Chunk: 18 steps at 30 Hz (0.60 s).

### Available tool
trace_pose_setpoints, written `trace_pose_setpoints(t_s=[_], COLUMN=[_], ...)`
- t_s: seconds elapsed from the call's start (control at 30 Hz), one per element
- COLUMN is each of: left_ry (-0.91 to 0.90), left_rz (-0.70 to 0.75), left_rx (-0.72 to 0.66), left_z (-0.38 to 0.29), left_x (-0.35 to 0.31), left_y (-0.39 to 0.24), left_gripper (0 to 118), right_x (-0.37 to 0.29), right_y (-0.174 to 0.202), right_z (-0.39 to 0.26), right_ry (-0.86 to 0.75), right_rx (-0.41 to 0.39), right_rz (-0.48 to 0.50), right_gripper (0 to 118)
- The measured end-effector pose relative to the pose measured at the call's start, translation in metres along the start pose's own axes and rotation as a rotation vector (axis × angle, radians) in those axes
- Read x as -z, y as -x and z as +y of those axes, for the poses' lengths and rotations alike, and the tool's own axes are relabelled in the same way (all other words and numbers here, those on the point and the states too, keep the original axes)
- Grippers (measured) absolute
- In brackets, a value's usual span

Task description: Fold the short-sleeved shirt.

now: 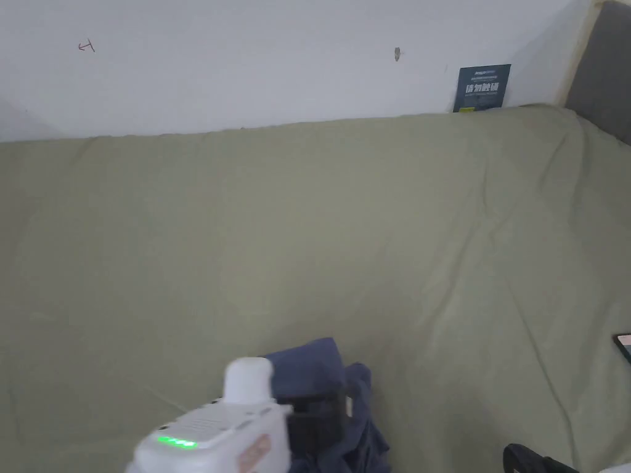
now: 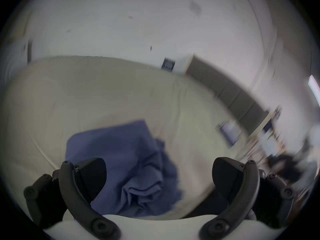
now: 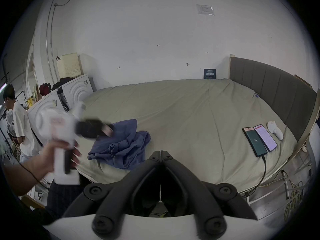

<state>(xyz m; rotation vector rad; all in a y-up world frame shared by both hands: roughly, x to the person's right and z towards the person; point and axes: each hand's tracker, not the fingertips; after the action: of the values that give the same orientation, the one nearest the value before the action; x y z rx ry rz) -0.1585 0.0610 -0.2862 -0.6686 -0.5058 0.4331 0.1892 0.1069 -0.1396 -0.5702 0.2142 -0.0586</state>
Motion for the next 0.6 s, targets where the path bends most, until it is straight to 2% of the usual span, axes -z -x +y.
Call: trace_pose_setpoints(t_s=[0.1,0.13,0.2,0.23,0.3,0.47,0.6], left_ry=[-0.155,-0.179,-0.137,-0.078,-0.011,0.139,0.169], left_rz=[-0.160,-0.136,0.009,0.078,0.094,-0.046,0.016], left_rx=[-0.254,-0.318,-0.389,-0.391,-0.348,-0.358,-0.374], left_z=[0.017,0.018,0.015,0.010,-0.001,-0.049,-0.068], left_x=[-0.023,-0.022,-0.004,0.007,0.036,0.109,0.132], left_y=[0.041,0.057,0.078,0.084,0.085,0.049,0.045], left_gripper=[118,118,117,99,4,5,4], right_x=[0.005,0.007,0.009,0.008,0.005,-0.002,-0.010], right_y=[-0.002,-0.002,0.000,0.001,0.001,-0.005,-0.011], right_z=[-0.007,-0.010,-0.013,-0.015,-0.016,-0.018,-0.017], right_ry=[0.019,0.032,0.052,0.052,0.053,0.052,0.049], right_rx=[0.022,0.030,0.031,0.031,0.037,0.063,0.066], right_rz=[0.014,0.018,0.024,0.027,0.031,0.004,-0.024], right_gripper=[0,0,0,0,0,0,0])
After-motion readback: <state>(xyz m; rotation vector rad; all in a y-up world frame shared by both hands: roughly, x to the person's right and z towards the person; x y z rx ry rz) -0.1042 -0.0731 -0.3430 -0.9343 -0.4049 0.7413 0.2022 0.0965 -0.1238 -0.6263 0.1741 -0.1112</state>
